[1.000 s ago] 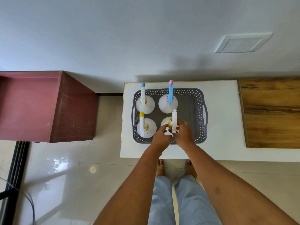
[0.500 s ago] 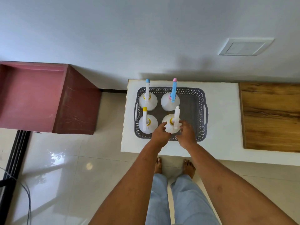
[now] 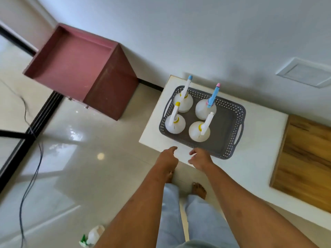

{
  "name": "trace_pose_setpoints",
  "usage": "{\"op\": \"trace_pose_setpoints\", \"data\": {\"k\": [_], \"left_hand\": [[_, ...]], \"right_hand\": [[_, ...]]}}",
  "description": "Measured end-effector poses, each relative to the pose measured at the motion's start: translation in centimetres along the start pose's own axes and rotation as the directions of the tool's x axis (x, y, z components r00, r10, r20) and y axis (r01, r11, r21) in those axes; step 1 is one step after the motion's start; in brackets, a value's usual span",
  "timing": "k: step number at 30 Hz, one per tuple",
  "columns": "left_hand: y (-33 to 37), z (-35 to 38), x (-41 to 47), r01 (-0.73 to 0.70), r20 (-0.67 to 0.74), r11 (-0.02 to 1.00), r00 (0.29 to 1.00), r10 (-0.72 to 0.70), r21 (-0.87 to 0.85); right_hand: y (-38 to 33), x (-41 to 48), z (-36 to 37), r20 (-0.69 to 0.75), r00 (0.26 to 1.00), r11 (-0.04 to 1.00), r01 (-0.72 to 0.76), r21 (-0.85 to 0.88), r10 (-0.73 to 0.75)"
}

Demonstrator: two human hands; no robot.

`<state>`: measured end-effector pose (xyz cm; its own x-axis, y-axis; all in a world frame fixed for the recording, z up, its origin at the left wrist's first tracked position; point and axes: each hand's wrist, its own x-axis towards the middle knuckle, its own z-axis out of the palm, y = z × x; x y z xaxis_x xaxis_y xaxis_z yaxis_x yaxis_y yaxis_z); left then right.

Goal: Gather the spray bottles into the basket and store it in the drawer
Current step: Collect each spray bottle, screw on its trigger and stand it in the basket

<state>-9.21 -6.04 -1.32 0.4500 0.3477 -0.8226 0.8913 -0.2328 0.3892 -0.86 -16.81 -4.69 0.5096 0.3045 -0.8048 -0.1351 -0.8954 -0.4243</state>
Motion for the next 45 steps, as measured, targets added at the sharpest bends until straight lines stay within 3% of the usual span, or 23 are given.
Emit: {"op": "trace_pose_setpoints", "data": {"k": [6, 15, 25, 28, 35, 45], "left_hand": [[-3.8, 4.2, -3.4, 0.068, -0.079, 0.993, 0.994, -0.075, -0.095], [-14.3, 8.7, -11.5, 0.203, -0.123, 0.913, 0.958, -0.261, -0.354], [-32.5, 16.5, -24.5, 0.27, -0.2, 0.685, 0.828, -0.524, -0.677], [-38.4, 20.1, -29.0, 0.277, -0.177, 0.619, 0.803, -0.569, -0.735], [-49.6, 26.1, -37.9, 0.167, -0.106, 0.317, 0.715, -0.691, -0.934], [-59.4, 23.4, -36.8, 0.068, -0.056, 0.151, 0.719, -0.692, -0.986]], "right_hand": [[0.0, -2.0, 0.2, 0.128, 0.979, 0.965, 0.181, -0.188, -0.159], [0.8, -8.0, 8.5, 0.38, 0.906, 0.81, 0.361, -0.462, -0.187], [3.6, -18.2, 24.8, 0.582, 0.779, 0.568, 0.594, -0.569, -0.231], [6.0, -21.8, 29.5, 0.59, 0.773, 0.544, 0.606, -0.58, -0.232], [12.2, -29.8, 40.3, 0.659, 0.739, 0.483, 0.633, -0.605, -0.142], [9.4, -31.5, 53.8, 0.722, 0.683, 0.312, 0.713, -0.628, -0.108]]}}
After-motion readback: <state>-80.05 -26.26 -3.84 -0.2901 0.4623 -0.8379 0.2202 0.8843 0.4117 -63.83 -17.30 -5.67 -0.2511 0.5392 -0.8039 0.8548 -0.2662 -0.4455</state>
